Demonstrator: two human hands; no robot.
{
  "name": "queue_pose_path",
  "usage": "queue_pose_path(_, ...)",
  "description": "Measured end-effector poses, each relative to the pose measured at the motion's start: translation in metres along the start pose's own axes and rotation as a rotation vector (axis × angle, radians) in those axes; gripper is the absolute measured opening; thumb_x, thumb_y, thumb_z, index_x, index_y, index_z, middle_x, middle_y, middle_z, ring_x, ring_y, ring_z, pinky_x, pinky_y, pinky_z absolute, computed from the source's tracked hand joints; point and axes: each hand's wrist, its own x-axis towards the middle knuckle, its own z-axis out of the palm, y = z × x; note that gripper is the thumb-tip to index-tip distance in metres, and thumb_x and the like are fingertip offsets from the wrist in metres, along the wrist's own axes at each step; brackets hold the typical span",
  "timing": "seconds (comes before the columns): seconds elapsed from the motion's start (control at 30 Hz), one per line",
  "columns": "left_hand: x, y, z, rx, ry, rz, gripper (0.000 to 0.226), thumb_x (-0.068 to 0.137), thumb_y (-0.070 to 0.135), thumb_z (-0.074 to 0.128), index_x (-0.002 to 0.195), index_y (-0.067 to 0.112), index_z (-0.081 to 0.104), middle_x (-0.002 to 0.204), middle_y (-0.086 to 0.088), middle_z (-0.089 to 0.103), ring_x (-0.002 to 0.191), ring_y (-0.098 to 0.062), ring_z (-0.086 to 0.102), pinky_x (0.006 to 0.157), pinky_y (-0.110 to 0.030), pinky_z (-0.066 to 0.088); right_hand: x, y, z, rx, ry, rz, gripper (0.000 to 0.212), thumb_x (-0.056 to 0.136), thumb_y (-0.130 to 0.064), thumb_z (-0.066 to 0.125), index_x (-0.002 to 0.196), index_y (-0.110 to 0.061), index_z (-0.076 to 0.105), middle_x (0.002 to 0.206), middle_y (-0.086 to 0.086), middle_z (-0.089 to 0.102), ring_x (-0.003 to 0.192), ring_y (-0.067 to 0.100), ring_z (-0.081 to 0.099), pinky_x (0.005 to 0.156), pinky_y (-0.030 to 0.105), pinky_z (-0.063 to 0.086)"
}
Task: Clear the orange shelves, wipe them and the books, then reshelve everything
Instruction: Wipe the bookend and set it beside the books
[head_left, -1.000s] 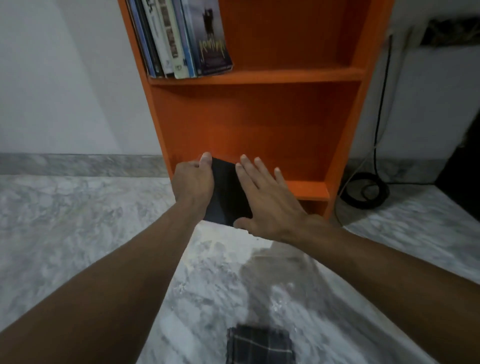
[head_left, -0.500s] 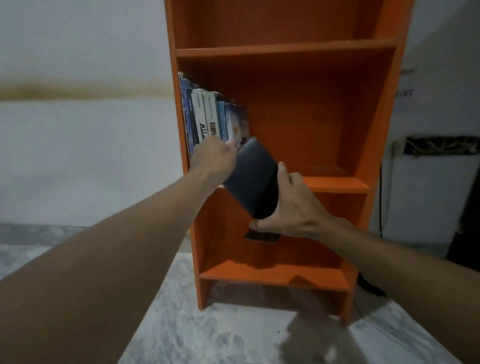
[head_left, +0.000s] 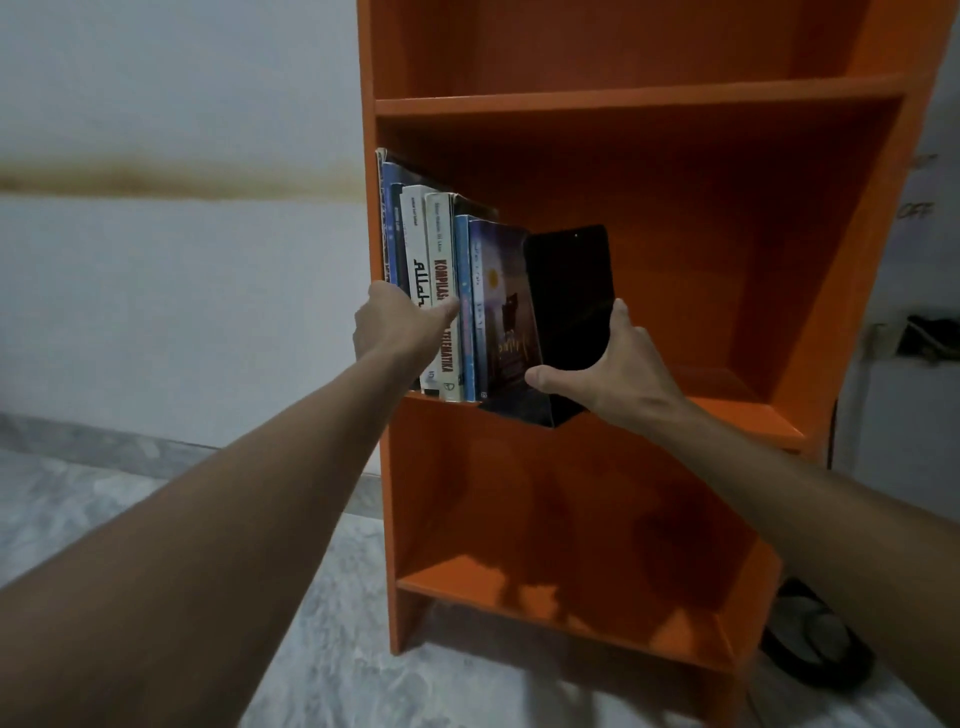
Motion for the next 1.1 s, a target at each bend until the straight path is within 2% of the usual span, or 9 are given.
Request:
queue_pose_path(0.1,0.012,-0.004,0.016,0.013,-0.019,-0.053,0.088,0.076,0.053,0.075,0.137,0.007,0.032,0.135,-0.017,0.051,0.124,-0.034,0.053,0.095,-0.051,0.053,0.017,0.018,0.0,0.056,-0.073,-0.012,0.139,0.041,-0.089,0.069,0.151,-0.027,0.012,0.153,0.002,0.032,0.14,0.025,0.035,0.106,0.049,0.042)
queue_pose_path(0.2,0.022,0.001,0.039,0.042,-0.061,-0.078,0.126,0.07,0.064,0.074,0.153,0.003,0.0,0.158,-0.024,0.017,0.146,-0.04,0.022,0.114,-0.054,0.031,0.032,0.038,-0.003,0.107,-0.158,-0.026,0.138,0.044,-0.088,0.07,0.153,-0.031,0.007,0.159,-0.002,0.02,0.146,0.022,0.023,0.111,0.052,0.034)
queue_pose_path(0.27,0.024,0.004,0.056,0.132,-0.015,-0.091,0.139,0.068,0.07,0.071,0.153,0.002,-0.015,0.162,-0.023,-0.003,0.149,-0.039,0.003,0.12,-0.053,0.017,0.038,0.049,-0.005,0.132,-0.21,-0.034,0.139,0.045,-0.087,0.069,0.153,-0.03,0.004,0.161,-0.002,0.014,0.147,0.021,0.018,0.113,0.052,0.03)
queue_pose_path(0.33,0.026,0.007,0.07,0.181,0.075,-0.105,0.145,0.063,0.073,0.073,0.152,0.005,-0.019,0.161,-0.025,-0.001,0.149,-0.041,0.005,0.119,-0.054,0.018,0.041,0.057,-0.006,0.168,-0.257,-0.045,0.141,0.045,-0.086,0.07,0.154,-0.028,0.002,0.162,-0.001,0.009,0.149,0.021,0.013,0.115,0.051,0.026)
queue_pose_path(0.47,0.034,0.008,0.075,0.204,0.163,-0.174,0.147,0.059,0.071,0.078,0.153,0.004,-0.013,0.156,-0.025,0.008,0.145,-0.044,0.013,0.118,-0.052,0.021,0.041,0.065,-0.012,0.19,-0.312,-0.051,0.14,0.052,-0.078,0.072,0.154,-0.022,-0.006,0.163,0.001,0.0,0.15,0.019,0.0,0.118,0.051,0.017)
queue_pose_path(0.63,0.042,0.002,0.074,0.147,0.11,-0.134,0.14,0.058,0.063,0.083,0.152,0.003,-0.002,0.151,-0.022,0.017,0.14,-0.04,0.022,0.116,-0.046,0.029,0.043,0.071,-0.021,0.208,-0.35,-0.082,0.132,0.053,-0.075,0.071,0.154,-0.028,0.001,0.162,-0.004,0.006,0.149,0.019,0.006,0.118,0.049,0.019)
queue_pose_path(0.77,0.047,0.0,0.08,0.165,0.177,-0.08,0.13,0.059,0.054,0.083,0.15,0.009,0.003,0.14,-0.02,0.033,0.124,-0.031,0.038,0.097,-0.032,0.038,0.049,0.071,-0.029,0.236,-0.392,-0.132,0.122,0.06,-0.067,0.074,0.154,-0.028,0.006,0.161,-0.006,0.009,0.148,0.016,0.011,0.112,0.037,0.022)
queue_pose_path(0.9,0.061,0.01,0.077,0.229,0.198,-0.154,0.128,0.05,0.057,0.079,0.146,0.007,0.011,0.132,-0.021,0.04,0.114,-0.034,0.045,0.096,-0.045,0.049,0.059,0.07,-0.033,0.231,-0.461,-0.135,0.122,0.064,-0.062,0.074,0.154,-0.024,0.001,0.162,-0.004,-0.002,0.148,0.017,0.006,0.113,0.037,0.02)
queue_pose_path(1.1,0.082,0.031,0.084,0.284,0.182,-0.264,0.124,0.056,0.061,0.083,0.146,0.011,0.013,0.136,-0.022,0.037,0.119,-0.039,0.045,0.098,-0.05,0.047,0.071,0.057,-0.005,0.318,-0.47,-0.12,0.117,0.063,-0.062,0.078,0.154,-0.024,0.014,0.156,-0.007,0.027,0.144,0.017,0.027,0.106,0.029,0.028)
